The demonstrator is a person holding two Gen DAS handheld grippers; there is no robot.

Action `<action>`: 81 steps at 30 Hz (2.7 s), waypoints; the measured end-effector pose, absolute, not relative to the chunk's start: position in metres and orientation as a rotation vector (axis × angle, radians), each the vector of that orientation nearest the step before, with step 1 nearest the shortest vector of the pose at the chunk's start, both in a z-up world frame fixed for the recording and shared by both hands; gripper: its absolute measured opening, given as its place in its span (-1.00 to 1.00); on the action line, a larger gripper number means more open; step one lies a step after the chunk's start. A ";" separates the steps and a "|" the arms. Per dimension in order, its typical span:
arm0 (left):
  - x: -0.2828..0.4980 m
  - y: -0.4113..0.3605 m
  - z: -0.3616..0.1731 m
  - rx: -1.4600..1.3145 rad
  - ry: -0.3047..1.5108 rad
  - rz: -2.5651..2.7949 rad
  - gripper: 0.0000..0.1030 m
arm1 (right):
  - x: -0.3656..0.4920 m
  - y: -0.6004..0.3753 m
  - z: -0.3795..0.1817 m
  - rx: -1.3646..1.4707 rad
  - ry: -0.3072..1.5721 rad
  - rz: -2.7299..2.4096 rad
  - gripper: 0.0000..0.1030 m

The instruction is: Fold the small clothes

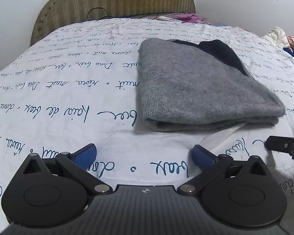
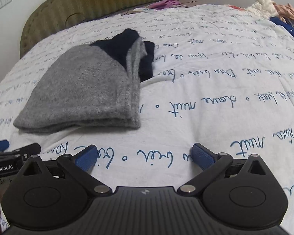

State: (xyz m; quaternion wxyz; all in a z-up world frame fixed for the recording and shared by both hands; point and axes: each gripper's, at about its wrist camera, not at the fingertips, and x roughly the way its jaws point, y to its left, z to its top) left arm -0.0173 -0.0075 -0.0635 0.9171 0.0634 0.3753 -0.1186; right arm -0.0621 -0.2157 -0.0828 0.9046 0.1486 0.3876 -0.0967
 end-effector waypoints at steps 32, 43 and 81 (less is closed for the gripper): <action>-0.016 -0.014 -0.067 0.136 0.764 -0.237 1.00 | -0.059 -0.194 -0.085 0.205 0.845 -0.254 1.00; -0.016 -0.014 -0.067 0.137 0.764 -0.236 1.00 | -0.061 -0.194 -0.085 0.200 0.837 -0.249 1.00; -0.034 -0.018 -0.034 0.100 0.793 -0.229 1.00 | -0.063 -0.186 -0.069 0.121 0.903 -0.220 1.00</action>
